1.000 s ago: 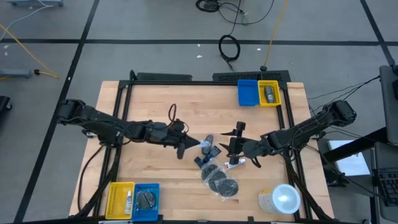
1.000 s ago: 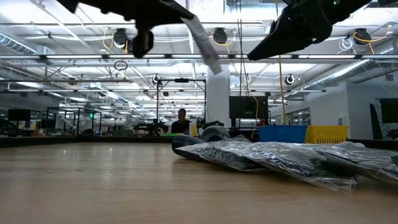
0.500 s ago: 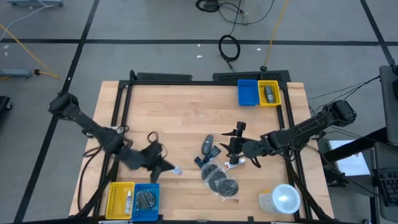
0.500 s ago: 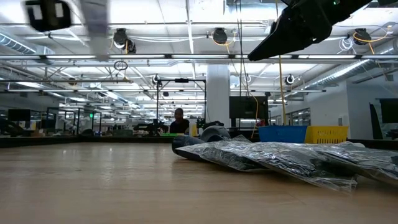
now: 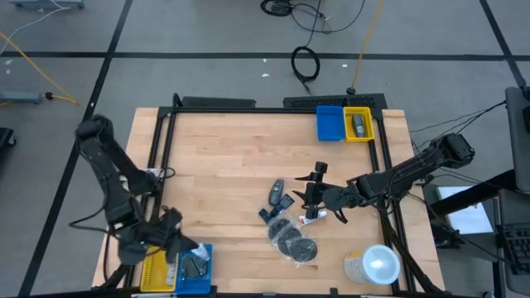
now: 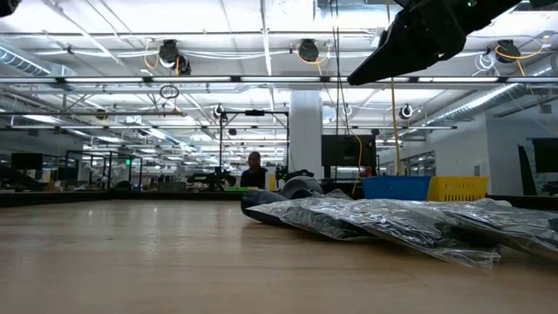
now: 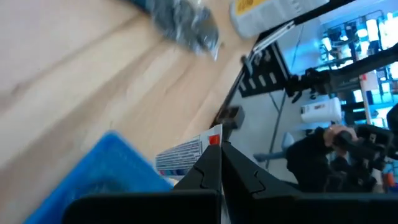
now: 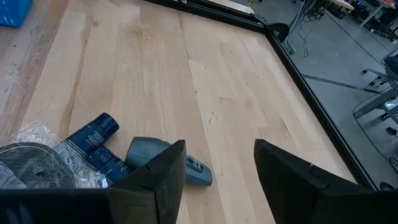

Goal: Pick & Place Travel size toiletries
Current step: Put the white toothpaste into the bottom yellow bin

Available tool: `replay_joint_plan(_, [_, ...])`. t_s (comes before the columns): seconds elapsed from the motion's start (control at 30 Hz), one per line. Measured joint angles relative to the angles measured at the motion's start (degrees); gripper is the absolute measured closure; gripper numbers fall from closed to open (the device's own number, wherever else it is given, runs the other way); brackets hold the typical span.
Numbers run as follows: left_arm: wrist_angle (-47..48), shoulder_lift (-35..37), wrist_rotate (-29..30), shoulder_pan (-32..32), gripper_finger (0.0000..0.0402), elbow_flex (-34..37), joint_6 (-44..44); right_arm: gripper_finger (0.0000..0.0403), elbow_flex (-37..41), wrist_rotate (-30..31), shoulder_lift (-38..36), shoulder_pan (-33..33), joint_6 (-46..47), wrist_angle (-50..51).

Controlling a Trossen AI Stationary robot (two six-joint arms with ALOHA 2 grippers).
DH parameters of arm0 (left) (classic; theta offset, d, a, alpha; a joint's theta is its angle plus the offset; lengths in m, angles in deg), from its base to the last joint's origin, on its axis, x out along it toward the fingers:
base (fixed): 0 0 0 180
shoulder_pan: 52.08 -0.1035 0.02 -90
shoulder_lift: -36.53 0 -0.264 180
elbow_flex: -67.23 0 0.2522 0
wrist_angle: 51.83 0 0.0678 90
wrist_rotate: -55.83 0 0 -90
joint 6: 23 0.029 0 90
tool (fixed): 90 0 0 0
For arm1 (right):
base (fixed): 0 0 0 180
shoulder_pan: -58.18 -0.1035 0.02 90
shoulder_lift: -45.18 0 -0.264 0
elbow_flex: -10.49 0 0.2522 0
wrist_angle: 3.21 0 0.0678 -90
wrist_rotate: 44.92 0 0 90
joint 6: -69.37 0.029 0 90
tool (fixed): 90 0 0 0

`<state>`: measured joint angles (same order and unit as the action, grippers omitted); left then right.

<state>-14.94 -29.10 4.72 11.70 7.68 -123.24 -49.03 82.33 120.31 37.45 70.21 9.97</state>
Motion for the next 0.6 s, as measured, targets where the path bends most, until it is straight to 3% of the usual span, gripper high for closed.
replay_joint_plan(0.3, [17.1, 0.4, -1.7, 8.4, 0.0401, -9.7, -16.9, 0.0224, 0.0, 0.0, 0.0, 0.0, 0.0, 0.0])
replay_joint_plan(0.6, [32.0, -0.9, -22.2, 11.1, 0.0401, -12.5, -40.4, 0.0227, 0.0, 0.0, 0.0, 0.0, -0.1, 0.0])
